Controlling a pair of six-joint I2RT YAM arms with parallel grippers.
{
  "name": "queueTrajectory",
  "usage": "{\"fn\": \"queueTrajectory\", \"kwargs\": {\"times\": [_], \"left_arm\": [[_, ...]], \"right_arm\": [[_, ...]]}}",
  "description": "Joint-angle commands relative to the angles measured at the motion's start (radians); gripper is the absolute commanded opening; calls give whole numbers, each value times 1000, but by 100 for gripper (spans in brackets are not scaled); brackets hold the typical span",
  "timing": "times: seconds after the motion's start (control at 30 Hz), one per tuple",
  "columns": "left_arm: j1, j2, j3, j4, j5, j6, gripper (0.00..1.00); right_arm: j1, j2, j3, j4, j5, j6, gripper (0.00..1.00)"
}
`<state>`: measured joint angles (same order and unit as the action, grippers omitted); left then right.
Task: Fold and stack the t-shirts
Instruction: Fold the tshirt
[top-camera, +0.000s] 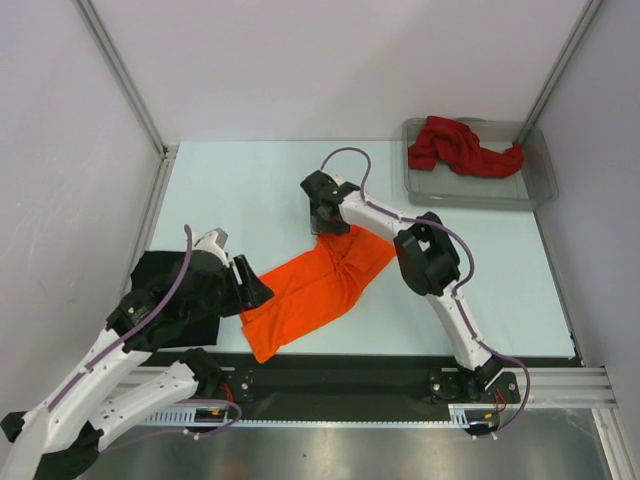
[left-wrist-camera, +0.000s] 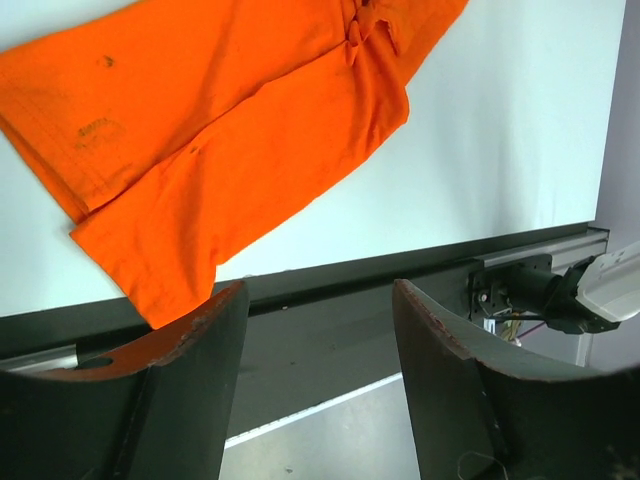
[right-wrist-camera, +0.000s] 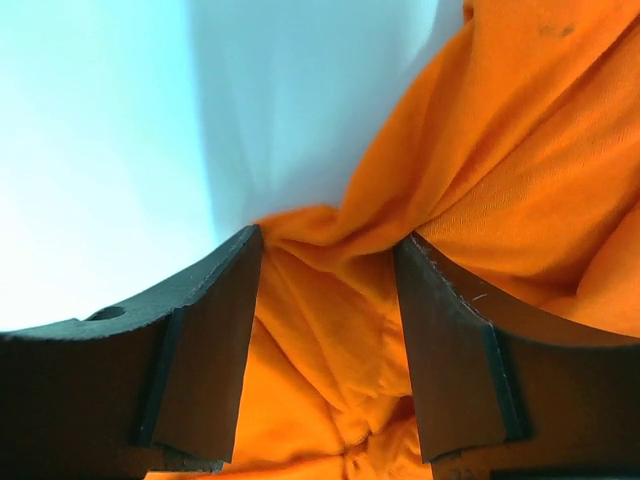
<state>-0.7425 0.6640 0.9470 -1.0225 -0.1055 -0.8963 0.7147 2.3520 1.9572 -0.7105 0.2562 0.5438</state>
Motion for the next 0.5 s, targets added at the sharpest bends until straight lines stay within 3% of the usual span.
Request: {"fn": "queueTrajectory", "kwargs": {"times": [0.0, 0.2, 0.3, 0.4, 0.47], "left_arm": [[17, 22, 35, 51, 9, 43, 65], [34, 43, 19, 81, 43, 57, 65], [51, 54, 29, 85, 47, 66, 65], [69, 65, 42, 99, 56, 82, 65], [87, 74, 49, 111, 66, 92, 66]], "right_arm": [[32, 131, 93, 69, -204, 22, 60], [13, 240, 294, 59, -238, -99, 60], [-4, 213, 396, 16, -210, -117, 61], [-30, 161, 456, -53, -151, -123, 65], [-44, 98, 470, -104, -112, -123, 75]]}}
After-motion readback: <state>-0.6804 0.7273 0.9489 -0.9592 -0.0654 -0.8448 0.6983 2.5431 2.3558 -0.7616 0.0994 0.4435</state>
